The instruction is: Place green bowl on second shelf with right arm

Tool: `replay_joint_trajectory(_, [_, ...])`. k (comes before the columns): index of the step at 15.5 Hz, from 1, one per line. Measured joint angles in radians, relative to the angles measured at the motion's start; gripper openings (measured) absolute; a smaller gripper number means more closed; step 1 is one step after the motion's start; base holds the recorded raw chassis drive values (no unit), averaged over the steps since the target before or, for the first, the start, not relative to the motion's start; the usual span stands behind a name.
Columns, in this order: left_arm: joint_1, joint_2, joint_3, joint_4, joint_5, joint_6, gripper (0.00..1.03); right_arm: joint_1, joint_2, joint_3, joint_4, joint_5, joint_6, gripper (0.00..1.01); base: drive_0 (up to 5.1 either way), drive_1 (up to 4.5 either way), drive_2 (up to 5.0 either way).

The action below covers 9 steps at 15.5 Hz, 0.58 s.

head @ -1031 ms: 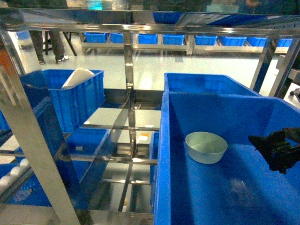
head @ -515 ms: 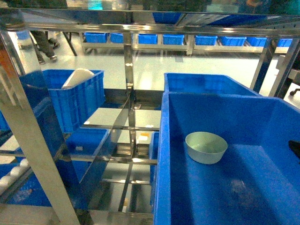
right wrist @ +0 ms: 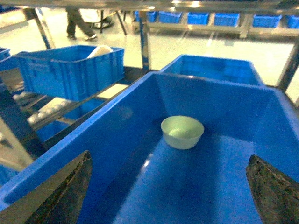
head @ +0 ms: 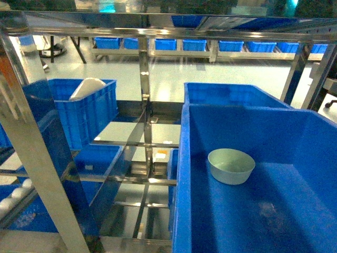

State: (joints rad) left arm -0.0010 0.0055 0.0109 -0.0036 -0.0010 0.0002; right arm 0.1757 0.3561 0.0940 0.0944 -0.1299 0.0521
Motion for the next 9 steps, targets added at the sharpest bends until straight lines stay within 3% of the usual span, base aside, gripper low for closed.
replay_joint_trajectory(2, [0.0,0.0,0.0,0.0,0.0,0.0,0.98,-0.006,0.01,-0.001,-0.012,0.01,0.003,0.98,0.0,0.0,0.0])
replay_joint_trajectory(3, [0.0,0.0,0.0,0.0,0.0,0.0,0.98,0.034,0.011,-0.048,0.149,0.13,-0.011,0.91,0.0,0.0,0.0])
replay_joint_trajectory(4, [0.0,0.0,0.0,-0.001,-0.003,0.0,0.98,0.045,-0.027,-0.082,0.2,0.253,-0.027,0.78,0.0,0.0,0.0])
replay_joint_trajectory(5, [0.0,0.0,0.0,0.0,0.0,0.0,0.98,0.014,-0.053,-0.082,0.217,0.303,-0.036,0.67,0.0,0.0,0.0])
replay_joint_trajectory(6, [0.0,0.0,0.0,-0.002,0.0,0.0,0.98,-0.015,-0.087,-0.082,0.18,0.301,-0.042,0.56,0.0,0.0,0.0])
replay_joint_trajectory(8, [0.0,0.0,0.0,0.0,0.0,0.0,0.98,-0.052,-0.126,-0.082,0.134,0.249,-0.045,0.34,0.0,0.0,0.0])
replay_joint_trajectory(9, [0.0,0.0,0.0,0.0,-0.001,0.0,0.98,-0.117,-0.149,-0.082,0.108,0.17,-0.049,0.25,0.0,0.0,0.0])
